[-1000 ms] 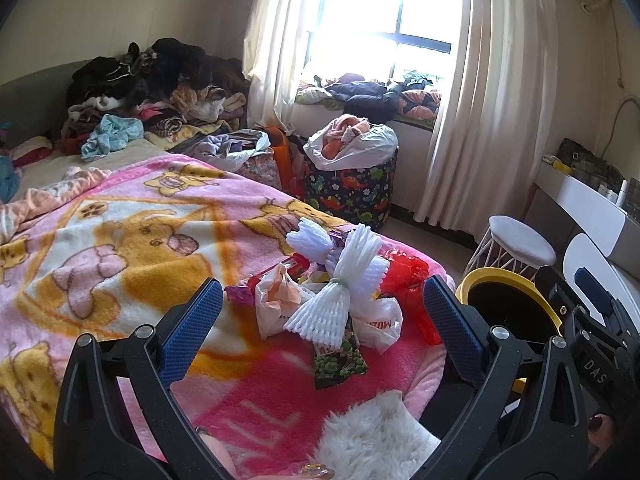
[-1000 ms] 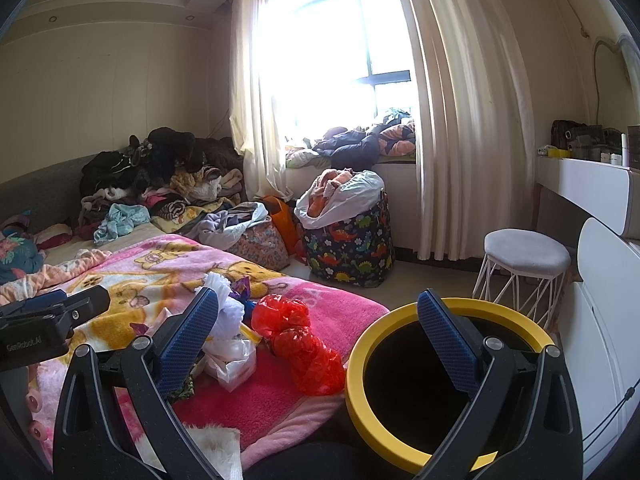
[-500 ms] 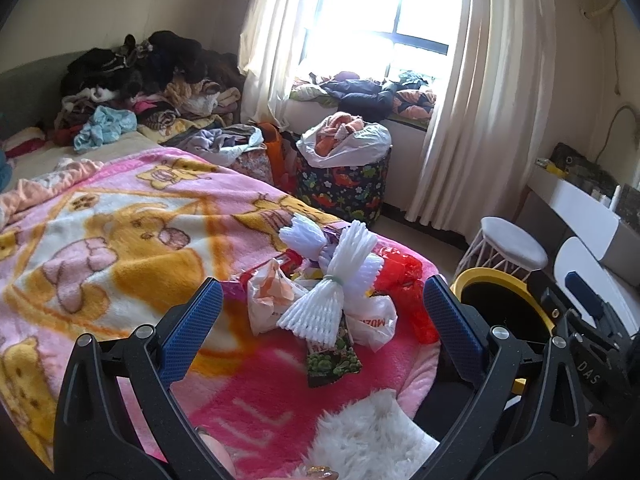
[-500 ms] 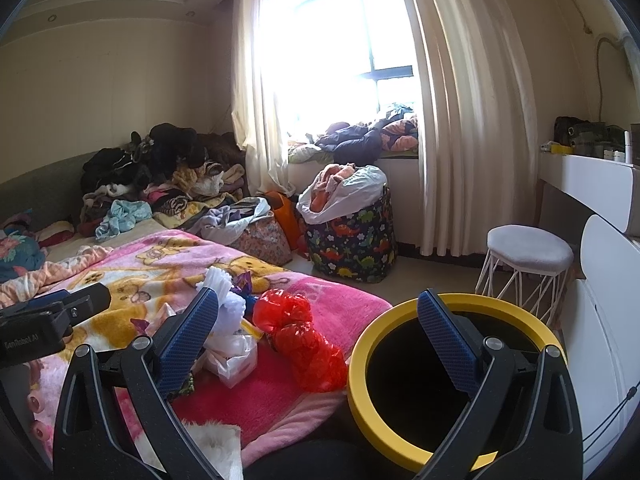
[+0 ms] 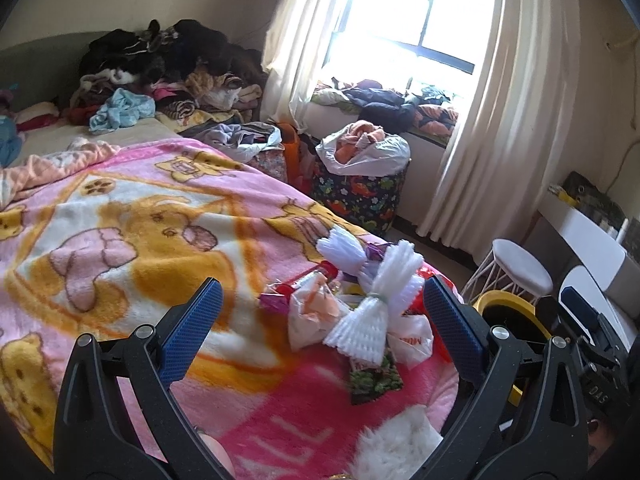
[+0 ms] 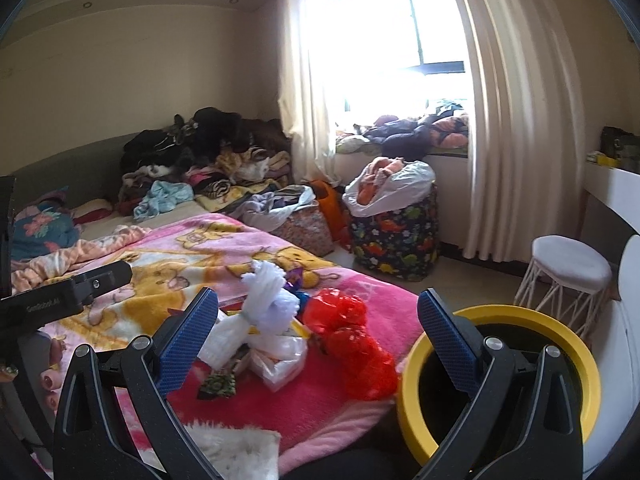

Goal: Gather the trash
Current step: 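Move both tools toward the trash pile on the pink blanket, then grasp the white foam net with the left tool while the right tool grasps the red plastic bag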

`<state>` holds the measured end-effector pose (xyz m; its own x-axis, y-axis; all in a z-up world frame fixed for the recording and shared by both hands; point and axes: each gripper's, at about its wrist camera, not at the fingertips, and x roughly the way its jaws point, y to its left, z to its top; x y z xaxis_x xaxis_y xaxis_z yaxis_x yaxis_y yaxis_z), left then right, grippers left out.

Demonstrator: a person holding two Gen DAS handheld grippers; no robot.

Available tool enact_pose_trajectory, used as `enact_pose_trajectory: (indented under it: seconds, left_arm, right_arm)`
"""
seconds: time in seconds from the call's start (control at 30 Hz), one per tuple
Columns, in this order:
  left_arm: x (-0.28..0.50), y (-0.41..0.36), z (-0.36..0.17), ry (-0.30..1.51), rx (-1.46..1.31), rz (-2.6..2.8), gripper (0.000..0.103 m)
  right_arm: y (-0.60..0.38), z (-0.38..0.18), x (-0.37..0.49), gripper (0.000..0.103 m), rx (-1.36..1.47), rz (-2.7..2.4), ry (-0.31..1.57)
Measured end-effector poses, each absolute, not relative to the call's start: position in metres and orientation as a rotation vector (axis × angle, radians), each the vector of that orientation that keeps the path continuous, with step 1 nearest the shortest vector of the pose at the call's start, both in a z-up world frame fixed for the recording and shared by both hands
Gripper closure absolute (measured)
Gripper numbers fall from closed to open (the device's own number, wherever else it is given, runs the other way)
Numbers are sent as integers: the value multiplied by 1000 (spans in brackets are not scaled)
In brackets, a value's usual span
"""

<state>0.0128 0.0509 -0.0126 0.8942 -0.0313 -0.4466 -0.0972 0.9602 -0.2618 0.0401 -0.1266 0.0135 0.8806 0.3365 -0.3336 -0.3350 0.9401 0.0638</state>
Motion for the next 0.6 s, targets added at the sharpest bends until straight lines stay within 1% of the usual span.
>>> enact_pose_trajectory:
  seconds: [0.23, 0.4, 0.6]
  left_arm:
    - [32, 61, -13, 470, -299, 41, 11]
    - [54, 54, -14, 492, -280, 16, 11]
    - [83, 36, -16, 536, -222, -34, 11]
  right_arm:
    - [-120, 18, 71, 6, 25, 401, 416]
    - [-131, 20, 99, 6, 40, 401, 474]
    - [-141, 8, 137, 6, 8, 365, 584]
